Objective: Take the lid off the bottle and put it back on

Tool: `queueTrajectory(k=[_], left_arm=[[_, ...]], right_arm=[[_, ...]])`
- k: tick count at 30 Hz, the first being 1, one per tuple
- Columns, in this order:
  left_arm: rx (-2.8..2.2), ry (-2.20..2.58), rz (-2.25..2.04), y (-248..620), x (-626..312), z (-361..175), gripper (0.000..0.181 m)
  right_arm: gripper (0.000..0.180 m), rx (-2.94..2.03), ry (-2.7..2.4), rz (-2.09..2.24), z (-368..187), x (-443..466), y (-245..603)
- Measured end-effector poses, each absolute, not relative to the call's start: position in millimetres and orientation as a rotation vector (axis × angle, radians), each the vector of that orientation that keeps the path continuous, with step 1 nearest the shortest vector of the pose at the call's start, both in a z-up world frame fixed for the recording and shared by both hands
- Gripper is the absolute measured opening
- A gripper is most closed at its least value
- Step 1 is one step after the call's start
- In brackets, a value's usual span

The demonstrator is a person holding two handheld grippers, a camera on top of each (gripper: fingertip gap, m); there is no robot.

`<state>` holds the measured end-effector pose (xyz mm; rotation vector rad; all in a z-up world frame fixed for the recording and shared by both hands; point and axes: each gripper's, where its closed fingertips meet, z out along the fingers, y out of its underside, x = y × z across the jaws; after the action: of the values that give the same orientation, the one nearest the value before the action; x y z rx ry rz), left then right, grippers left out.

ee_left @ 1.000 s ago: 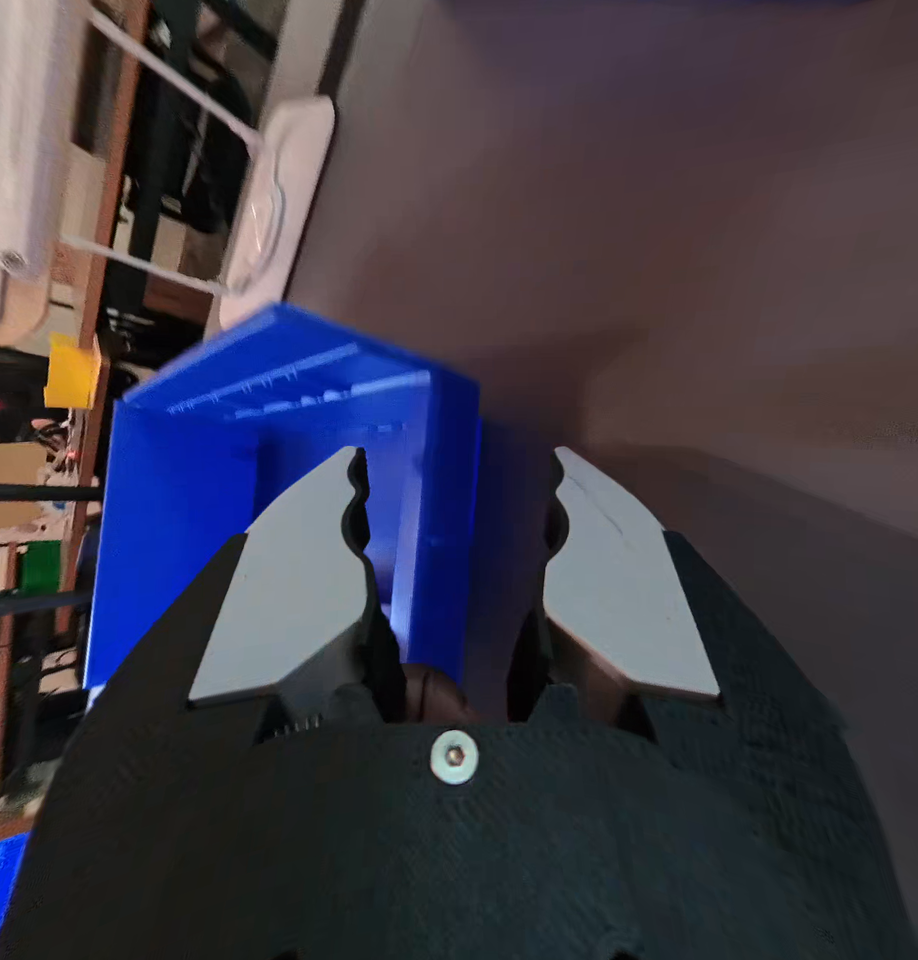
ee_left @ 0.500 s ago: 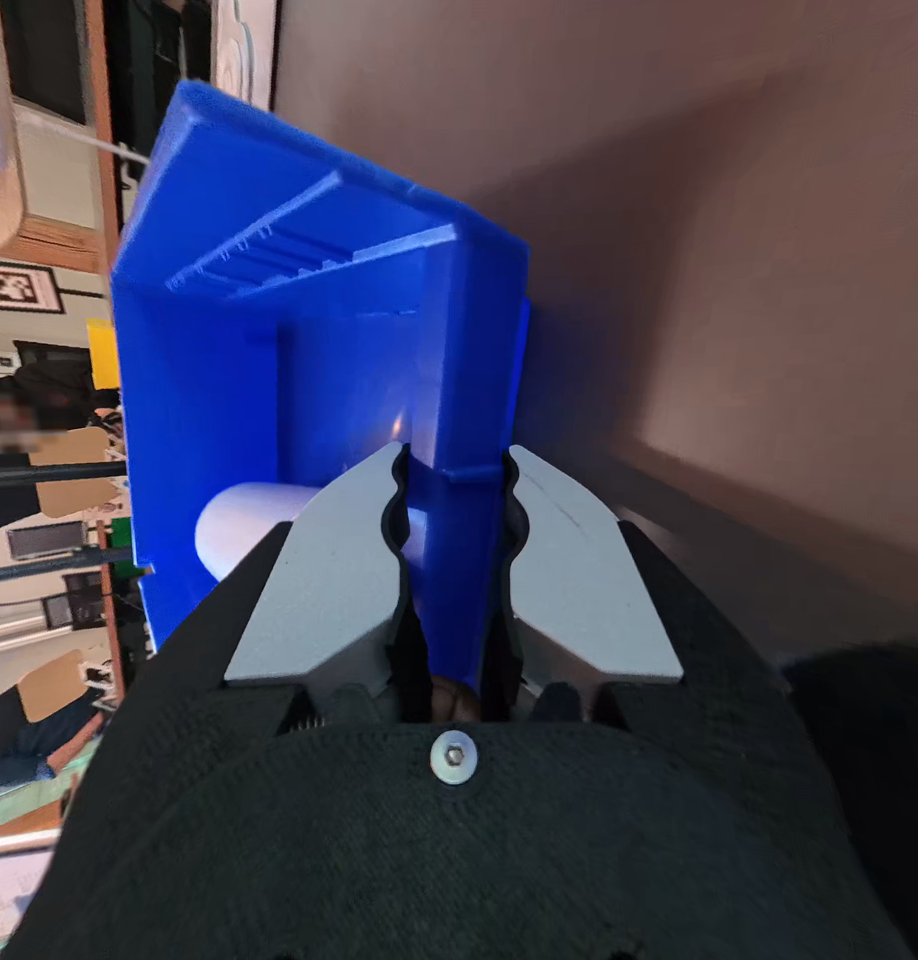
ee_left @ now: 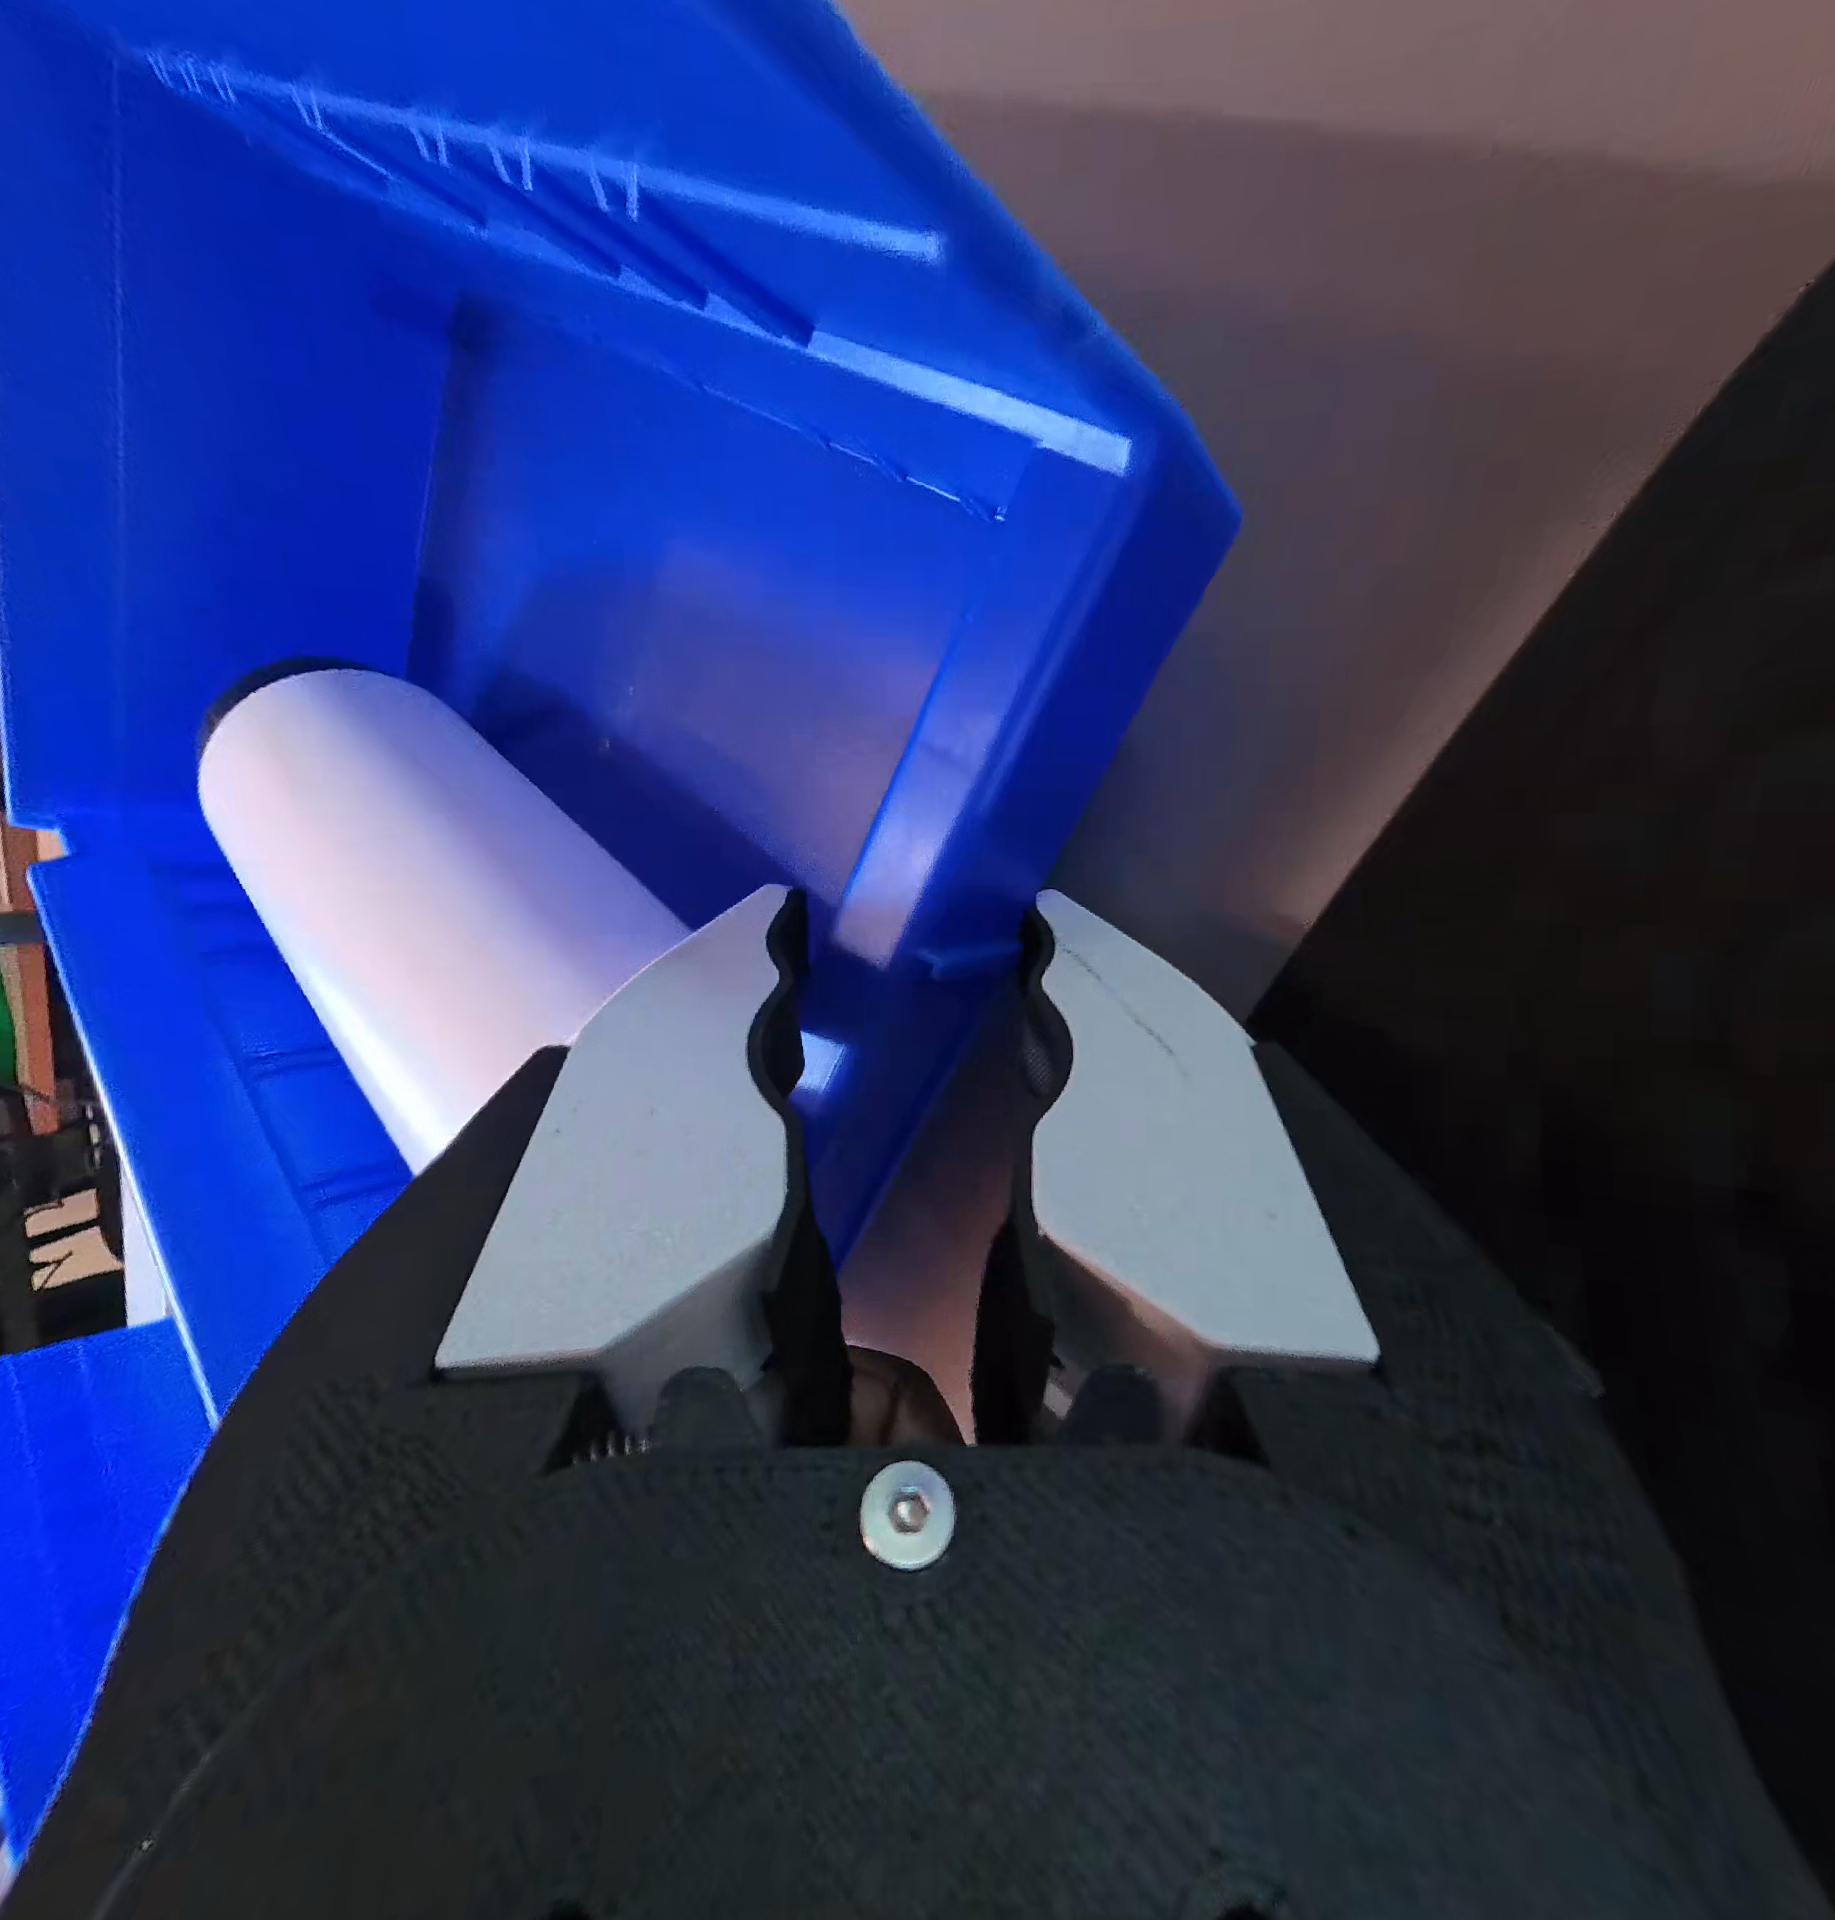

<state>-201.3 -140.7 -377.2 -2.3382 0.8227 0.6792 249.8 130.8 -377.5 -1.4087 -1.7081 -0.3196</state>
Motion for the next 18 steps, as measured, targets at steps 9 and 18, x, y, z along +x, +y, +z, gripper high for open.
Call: queueTrajectory(k=[9, 18], left_arm=[[-2.378, 0.763, 0.816, -174.8, -227.3, -378.1, 0.038], [-2.405, 0.679, 0.844, -200.9, -241.0, -377.9, 0.038]], right_arm=[[0.038, -1.355, -1.668, -0.273, -376.3, 287.5, 143.0], [0.041, -1.423, -1.585, -0.298, -375.7, 317.8, 151.5]])
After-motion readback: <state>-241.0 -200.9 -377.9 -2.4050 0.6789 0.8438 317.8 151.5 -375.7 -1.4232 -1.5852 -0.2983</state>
